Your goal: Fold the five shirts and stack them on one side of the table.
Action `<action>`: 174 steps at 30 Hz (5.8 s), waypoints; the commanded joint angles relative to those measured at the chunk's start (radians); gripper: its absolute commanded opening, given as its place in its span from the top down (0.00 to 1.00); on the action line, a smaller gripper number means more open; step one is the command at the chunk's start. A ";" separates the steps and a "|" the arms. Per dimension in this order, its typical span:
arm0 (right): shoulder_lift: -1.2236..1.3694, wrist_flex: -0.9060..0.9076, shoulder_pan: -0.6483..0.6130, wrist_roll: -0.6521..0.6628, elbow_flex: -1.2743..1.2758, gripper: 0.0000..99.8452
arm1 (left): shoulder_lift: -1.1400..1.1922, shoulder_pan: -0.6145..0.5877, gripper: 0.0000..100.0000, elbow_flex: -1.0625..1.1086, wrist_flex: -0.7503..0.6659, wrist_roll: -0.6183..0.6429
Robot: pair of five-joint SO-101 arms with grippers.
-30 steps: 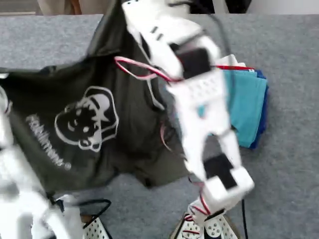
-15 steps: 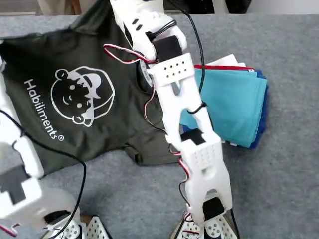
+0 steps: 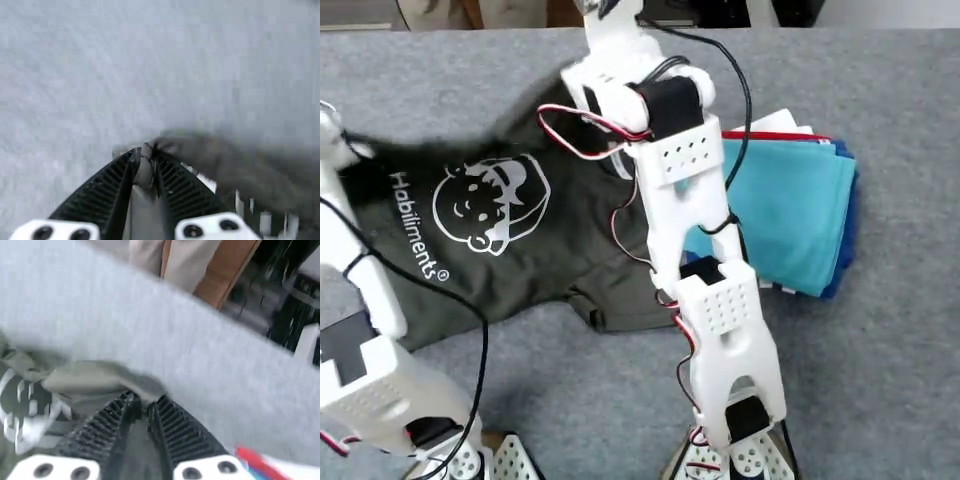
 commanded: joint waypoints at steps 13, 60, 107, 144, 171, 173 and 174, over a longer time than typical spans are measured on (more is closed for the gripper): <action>-0.521 0.060 0.042 0.216 0.963 1.00 | -0.294 -0.049 0.98 0.649 -0.144 -0.195; -0.977 -0.236 0.136 0.278 2.005 1.00 | -0.665 -0.152 0.98 1.194 -0.140 -0.387; -0.792 -0.129 -0.007 0.262 1.307 0.95 | -0.676 -0.198 0.98 0.525 0.281 -0.410; 0.510 -0.215 0.134 0.126 -0.128 1.00 | -0.222 -0.221 0.98 0.657 -0.405 -0.382; -0.529 -0.374 0.016 0.180 1.521 1.00 | -0.565 -0.224 0.98 1.069 -0.074 -0.491; -0.515 -0.474 0.019 0.132 1.623 1.00 | -0.539 -0.226 0.98 1.085 -0.087 -0.499; -0.506 -0.519 0.022 0.123 1.666 1.00 | -0.524 -0.226 0.98 1.094 -0.089 -0.508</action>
